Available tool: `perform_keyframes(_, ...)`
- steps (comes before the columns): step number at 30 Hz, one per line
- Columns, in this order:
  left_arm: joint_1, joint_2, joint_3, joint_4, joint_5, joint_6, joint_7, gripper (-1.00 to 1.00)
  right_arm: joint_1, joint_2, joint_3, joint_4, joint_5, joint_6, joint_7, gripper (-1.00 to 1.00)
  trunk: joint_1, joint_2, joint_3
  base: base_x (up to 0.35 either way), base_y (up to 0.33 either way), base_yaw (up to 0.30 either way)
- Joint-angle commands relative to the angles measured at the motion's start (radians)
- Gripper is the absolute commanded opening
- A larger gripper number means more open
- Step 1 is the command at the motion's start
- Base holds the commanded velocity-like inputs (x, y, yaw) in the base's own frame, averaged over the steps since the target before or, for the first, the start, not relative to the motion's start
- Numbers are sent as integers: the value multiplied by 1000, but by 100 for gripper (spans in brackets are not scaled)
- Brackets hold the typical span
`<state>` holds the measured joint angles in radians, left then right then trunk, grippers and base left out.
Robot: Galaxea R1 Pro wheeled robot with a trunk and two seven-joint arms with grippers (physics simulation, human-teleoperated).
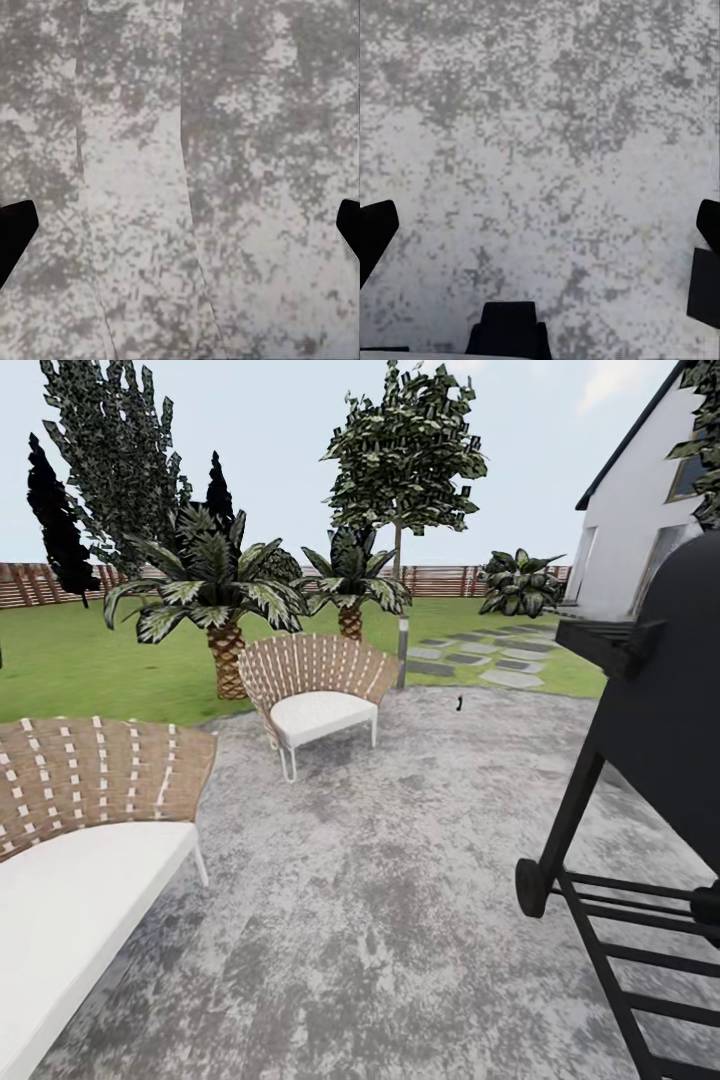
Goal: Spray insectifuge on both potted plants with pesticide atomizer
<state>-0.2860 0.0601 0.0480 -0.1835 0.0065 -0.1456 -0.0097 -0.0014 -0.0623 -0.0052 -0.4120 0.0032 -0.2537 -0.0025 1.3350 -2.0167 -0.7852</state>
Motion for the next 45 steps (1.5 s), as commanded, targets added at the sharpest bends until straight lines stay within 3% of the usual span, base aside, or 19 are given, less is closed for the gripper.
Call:
perform_keyframes(1,-1,0,5,1,0,-3,-1,100,0,0,-1,0,0,-2,0,100,0,0,-1,333,97,0)
perform_keyframes(24,-1,0,4,1,-2,-5,-1,100,0,0,0,1,0,-2,-1,100,0,0,-1,333,45,-5)
perform_keyframes(45,-1,0,4,1,-1,-5,-1,100,0,1,0,1,1,-2,0,100,0,0,9,333,0,-209)
